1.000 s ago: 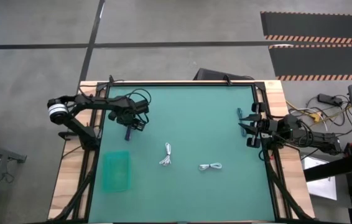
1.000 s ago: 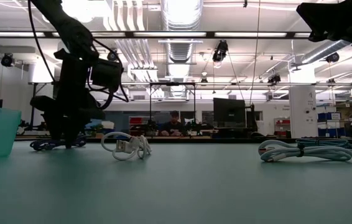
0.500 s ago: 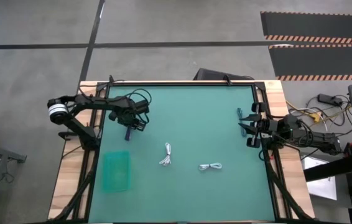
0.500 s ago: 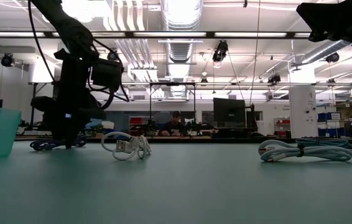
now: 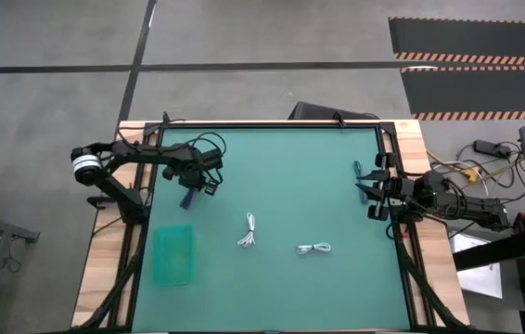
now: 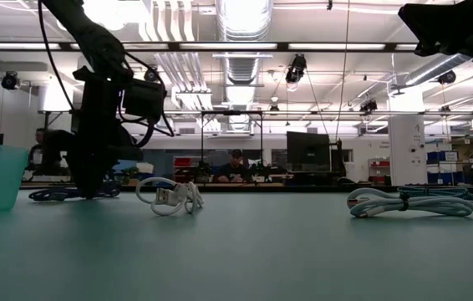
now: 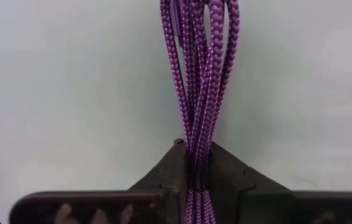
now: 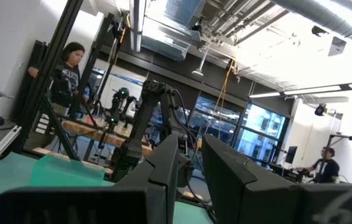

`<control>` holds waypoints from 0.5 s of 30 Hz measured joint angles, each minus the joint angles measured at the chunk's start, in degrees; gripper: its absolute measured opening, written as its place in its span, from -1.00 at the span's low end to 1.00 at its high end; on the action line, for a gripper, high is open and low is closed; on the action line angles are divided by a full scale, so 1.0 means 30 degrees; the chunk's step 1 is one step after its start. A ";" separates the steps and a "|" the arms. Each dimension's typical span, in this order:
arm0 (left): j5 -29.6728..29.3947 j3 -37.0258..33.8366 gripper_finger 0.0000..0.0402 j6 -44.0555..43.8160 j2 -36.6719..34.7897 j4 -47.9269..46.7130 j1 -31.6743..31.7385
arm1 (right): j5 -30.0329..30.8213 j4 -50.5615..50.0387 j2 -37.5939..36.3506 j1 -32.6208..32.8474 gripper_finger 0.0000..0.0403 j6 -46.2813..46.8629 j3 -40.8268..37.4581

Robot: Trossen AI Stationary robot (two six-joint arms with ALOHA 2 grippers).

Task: Pick and place USB-C Cables
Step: Put the black violet charger cable into the green bin

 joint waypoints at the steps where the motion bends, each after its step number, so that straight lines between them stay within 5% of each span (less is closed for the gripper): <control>1: 0.0000 -0.0006 -0.87 0.0002 0.0000 0.0011 0.0000 | -0.0003 0.0000 0.0000 0.0000 -0.69 0.0002 0.0000; 15: -0.0692 0.0677 -0.89 -0.0386 -0.0109 0.0224 -0.0882 | -0.0001 0.0000 0.0000 0.0000 -0.69 0.0051 0.0000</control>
